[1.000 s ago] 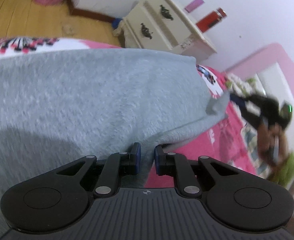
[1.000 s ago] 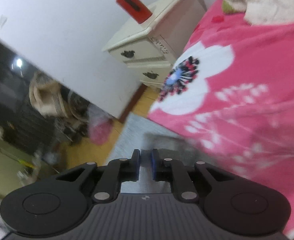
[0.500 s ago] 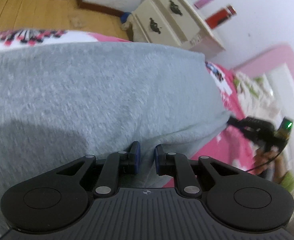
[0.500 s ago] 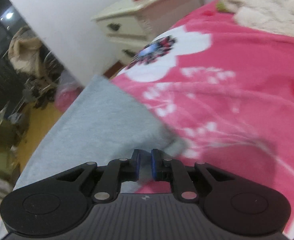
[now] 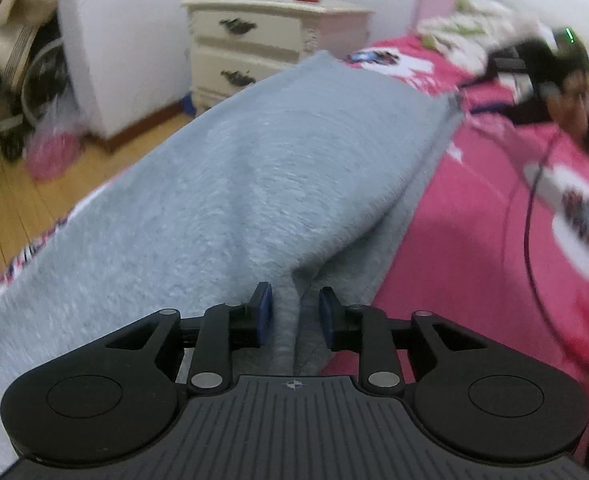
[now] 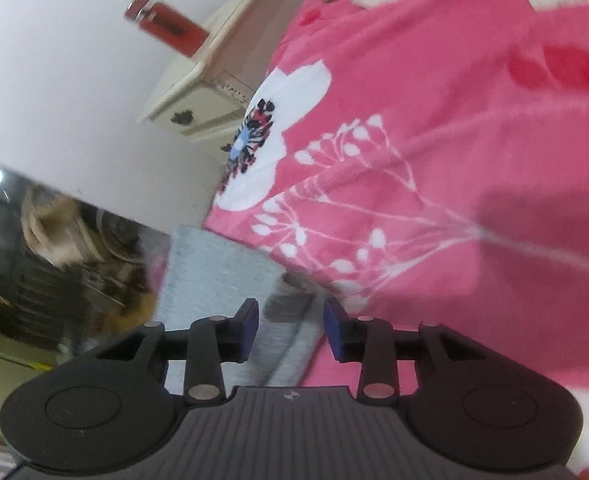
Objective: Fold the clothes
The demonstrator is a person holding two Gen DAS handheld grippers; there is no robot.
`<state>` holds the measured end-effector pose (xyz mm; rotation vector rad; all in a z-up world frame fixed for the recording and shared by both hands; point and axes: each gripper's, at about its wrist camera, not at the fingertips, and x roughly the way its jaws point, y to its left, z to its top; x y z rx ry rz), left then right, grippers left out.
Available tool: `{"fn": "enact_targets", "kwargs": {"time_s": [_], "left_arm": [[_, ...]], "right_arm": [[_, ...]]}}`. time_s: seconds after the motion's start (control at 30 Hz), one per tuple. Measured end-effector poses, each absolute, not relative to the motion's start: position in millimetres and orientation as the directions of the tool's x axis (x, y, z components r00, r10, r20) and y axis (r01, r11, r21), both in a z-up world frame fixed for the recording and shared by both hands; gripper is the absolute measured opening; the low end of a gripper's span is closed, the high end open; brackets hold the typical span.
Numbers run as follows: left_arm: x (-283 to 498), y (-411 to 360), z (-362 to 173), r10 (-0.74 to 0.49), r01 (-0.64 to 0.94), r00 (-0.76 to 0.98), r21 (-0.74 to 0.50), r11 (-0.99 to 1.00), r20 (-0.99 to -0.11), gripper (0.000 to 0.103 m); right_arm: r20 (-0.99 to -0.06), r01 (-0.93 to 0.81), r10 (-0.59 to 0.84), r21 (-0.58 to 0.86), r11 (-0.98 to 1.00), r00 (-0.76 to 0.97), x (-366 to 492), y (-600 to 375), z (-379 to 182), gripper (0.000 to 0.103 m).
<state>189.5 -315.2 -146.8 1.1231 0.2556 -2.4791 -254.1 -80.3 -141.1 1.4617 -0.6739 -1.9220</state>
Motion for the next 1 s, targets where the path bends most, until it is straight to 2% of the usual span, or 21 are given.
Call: {"fn": "enact_targets", "kwargs": {"time_s": [0.23,0.3,0.33,0.37,0.5,0.57,0.63,0.67,0.7,0.77,0.83,0.93,1.0], "left_arm": [[187.7,-300.1,-151.0,-0.337,0.372,-0.587,0.124,-0.92,-0.736,0.026],[187.1,-298.7,-151.5,-0.341,0.367,-0.588,0.133,-0.921,-0.733,0.026],[186.7,-298.3,-151.6,-0.342,0.365,-0.589,0.136,-0.921,-0.732,0.026],[187.0,-299.0,-151.4,-0.339,0.367,-0.59,0.131,-0.921,-0.732,0.026],[189.7,-302.1,-150.6,-0.326,0.375,-0.594,0.105,-0.921,-0.735,0.026],[189.4,-301.4,-151.1,-0.326,0.369,-0.593,0.112,-0.923,-0.736,0.026],[188.8,-301.2,-151.2,-0.325,0.365,-0.59,0.114,-0.924,-0.739,0.026],[188.8,-302.2,-150.2,-0.318,0.361,-0.588,0.111,-0.926,-0.744,0.027],[189.1,-303.8,-148.4,-0.308,0.357,-0.585,0.104,-0.928,-0.75,0.027],[192.0,-307.2,-143.3,-0.285,0.346,-0.576,0.087,-0.934,-0.767,0.038],[200.2,-311.2,-134.5,-0.253,0.332,-0.561,0.065,-0.941,-0.788,0.044],[214.3,-316.5,-121.1,-0.21,0.31,-0.53,0.043,-0.95,-0.822,0.046],[226.1,-315.6,-115.0,-0.198,0.292,-0.492,0.054,-0.955,-0.848,0.046]], "right_arm": [[-0.682,0.17,-0.714,0.694,-0.7,-0.158,-263.3,-100.6,-142.8,0.04],[-0.698,0.178,-0.7,0.678,-0.714,-0.15,-266.0,-107.9,-143.7,0.031],[-0.695,0.188,-0.703,0.678,-0.71,-0.149,-266.8,-110.3,-142.8,0.013],[-0.682,0.204,-0.716,0.688,-0.697,-0.148,-267.1,-111.5,-140.5,0.006],[-0.582,0.332,-0.788,0.717,-0.613,-0.199,-261.2,-107.4,-122.6,0.005],[-0.62,0.359,-0.755,0.669,-0.651,-0.213,-261.3,-104.7,-130.0,0.005],[-0.7,0.37,-0.685,0.594,-0.714,-0.2,-263.9,-104.0,-149.8,0.007],[-0.72,0.359,-0.668,0.583,-0.728,-0.186,-265.5,-101.0,-160.4,0.007],[-0.703,0.321,-0.688,0.62,-0.716,-0.178,-267.1,-93.0,-167.1,0.007],[-0.66,0.246,-0.725,0.682,-0.688,-0.198,-268.0,-76.6,-166.7,0.018],[-0.643,0.236,-0.729,0.69,-0.685,-0.236,-266.2,-64.0,-157.6,0.027],[-0.616,0.266,-0.749,0.7,-0.662,-0.245,-258.5,-50.5,-137.8,0.027],[-0.584,0.307,-0.79,0.729,-0.612,-0.188,-241.8,-50.2,-124.2,0.027]]}}
